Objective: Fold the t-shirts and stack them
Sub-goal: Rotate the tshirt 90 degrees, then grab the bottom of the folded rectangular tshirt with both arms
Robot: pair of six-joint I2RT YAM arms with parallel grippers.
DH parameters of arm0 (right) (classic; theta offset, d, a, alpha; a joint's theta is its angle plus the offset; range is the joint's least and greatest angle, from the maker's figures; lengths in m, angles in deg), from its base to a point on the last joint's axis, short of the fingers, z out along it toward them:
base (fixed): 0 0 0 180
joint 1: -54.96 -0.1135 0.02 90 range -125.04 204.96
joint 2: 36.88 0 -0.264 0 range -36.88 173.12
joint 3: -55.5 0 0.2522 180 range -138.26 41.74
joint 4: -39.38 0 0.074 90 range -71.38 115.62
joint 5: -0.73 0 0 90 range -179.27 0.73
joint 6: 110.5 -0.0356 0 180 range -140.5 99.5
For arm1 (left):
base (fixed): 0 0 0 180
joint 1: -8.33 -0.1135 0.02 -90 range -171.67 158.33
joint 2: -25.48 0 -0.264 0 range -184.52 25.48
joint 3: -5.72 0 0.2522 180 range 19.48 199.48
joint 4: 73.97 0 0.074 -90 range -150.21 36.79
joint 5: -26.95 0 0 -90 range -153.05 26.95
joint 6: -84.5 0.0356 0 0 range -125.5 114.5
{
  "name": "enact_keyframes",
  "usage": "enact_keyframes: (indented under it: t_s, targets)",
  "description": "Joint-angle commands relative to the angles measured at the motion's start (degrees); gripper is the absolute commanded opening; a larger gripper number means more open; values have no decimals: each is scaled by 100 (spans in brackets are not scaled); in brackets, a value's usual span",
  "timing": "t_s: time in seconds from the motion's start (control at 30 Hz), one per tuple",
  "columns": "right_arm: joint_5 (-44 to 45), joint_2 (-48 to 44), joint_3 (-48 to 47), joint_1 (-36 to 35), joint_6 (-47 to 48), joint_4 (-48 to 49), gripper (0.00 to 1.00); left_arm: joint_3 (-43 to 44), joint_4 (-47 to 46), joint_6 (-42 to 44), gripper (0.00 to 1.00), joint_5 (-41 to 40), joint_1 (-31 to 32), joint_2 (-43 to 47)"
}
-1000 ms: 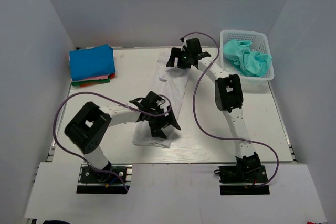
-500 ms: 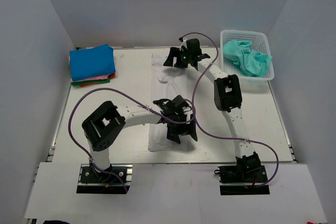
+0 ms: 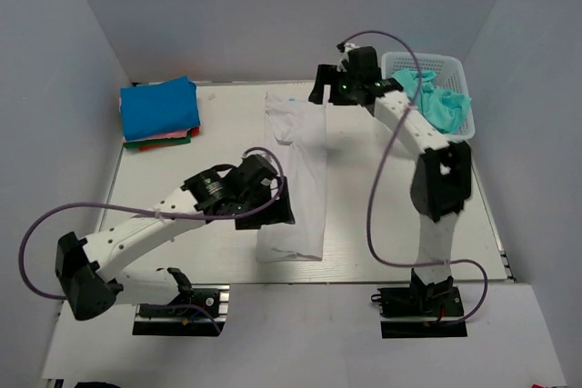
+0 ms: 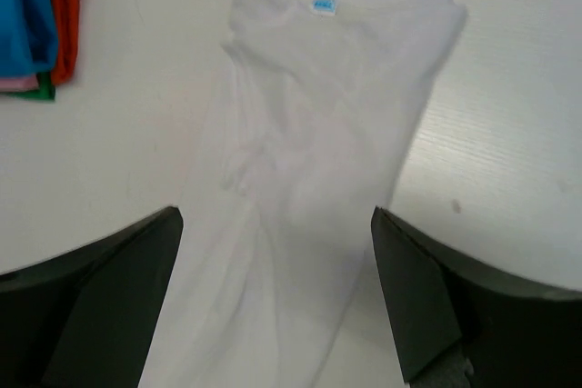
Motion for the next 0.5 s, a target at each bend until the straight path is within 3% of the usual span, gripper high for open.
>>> enact_keyframes:
  t_s: [0.0,0.23,0.37,0.47]
  targets:
    - [1124,-1715,1926,-118,-23,-65,90,-375,877,-447,100,-911,-268,171]
    - [871,-4293,4827,-803,-120,-327,90,-1420,667,-360,100,-463,-954,197]
    - [54,-4825,5821,-1461,-408,-993,90,-2044,-218,97,100,-25,-1078,330]
    - [-45,-5072,6243,-1937,-698,-1013,90,-2098,-484,291,100,310,-1078,32]
